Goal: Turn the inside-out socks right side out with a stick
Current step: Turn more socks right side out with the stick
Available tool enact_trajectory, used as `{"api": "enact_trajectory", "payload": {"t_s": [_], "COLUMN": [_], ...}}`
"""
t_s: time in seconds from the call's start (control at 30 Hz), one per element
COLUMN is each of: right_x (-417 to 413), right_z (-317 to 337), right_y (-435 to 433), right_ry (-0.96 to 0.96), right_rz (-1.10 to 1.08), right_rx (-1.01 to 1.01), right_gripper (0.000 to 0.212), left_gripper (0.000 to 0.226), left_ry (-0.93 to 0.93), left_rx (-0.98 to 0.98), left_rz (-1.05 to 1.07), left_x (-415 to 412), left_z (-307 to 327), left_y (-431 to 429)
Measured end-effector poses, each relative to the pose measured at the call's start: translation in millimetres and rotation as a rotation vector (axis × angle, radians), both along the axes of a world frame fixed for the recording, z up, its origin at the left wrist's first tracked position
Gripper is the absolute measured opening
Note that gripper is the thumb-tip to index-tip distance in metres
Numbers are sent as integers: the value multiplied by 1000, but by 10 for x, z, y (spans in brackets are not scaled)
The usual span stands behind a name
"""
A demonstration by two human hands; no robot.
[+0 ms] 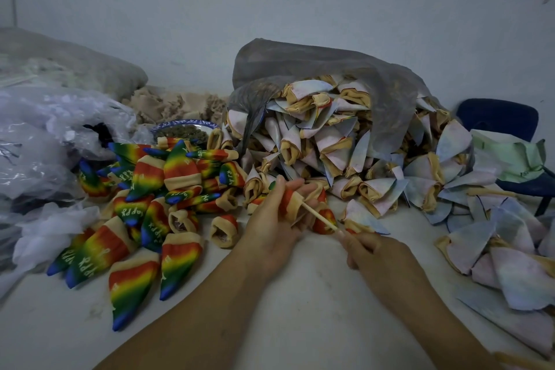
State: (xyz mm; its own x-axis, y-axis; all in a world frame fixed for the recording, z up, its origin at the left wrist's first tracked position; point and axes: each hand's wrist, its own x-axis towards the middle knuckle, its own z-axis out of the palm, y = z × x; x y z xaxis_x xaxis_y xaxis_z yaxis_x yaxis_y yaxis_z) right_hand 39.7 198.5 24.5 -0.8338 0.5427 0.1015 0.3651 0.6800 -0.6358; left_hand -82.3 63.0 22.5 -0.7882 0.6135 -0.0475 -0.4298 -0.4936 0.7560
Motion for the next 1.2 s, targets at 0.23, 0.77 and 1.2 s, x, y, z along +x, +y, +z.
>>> {"api": "enact_trajectory", "payload": {"t_s": [0.23, 0.77, 1.2], "right_x": [69, 35, -68], "right_z": [121, -30, -61], "right_y": [133, -30, -207], "right_ry": [-85, -1, 35], "right_rz": [42, 25, -17], "right_rx": [56, -137, -175], "right_gripper": [52, 56, 57], "left_gripper": [29, 37, 66], "left_ry": [-19, 128, 344], "left_rx": [-1, -2, -311], "left_rz": [36, -59, 338], "left_x": [2, 82, 67], "left_z": [9, 12, -96], "left_y": [-6, 15, 103]}}
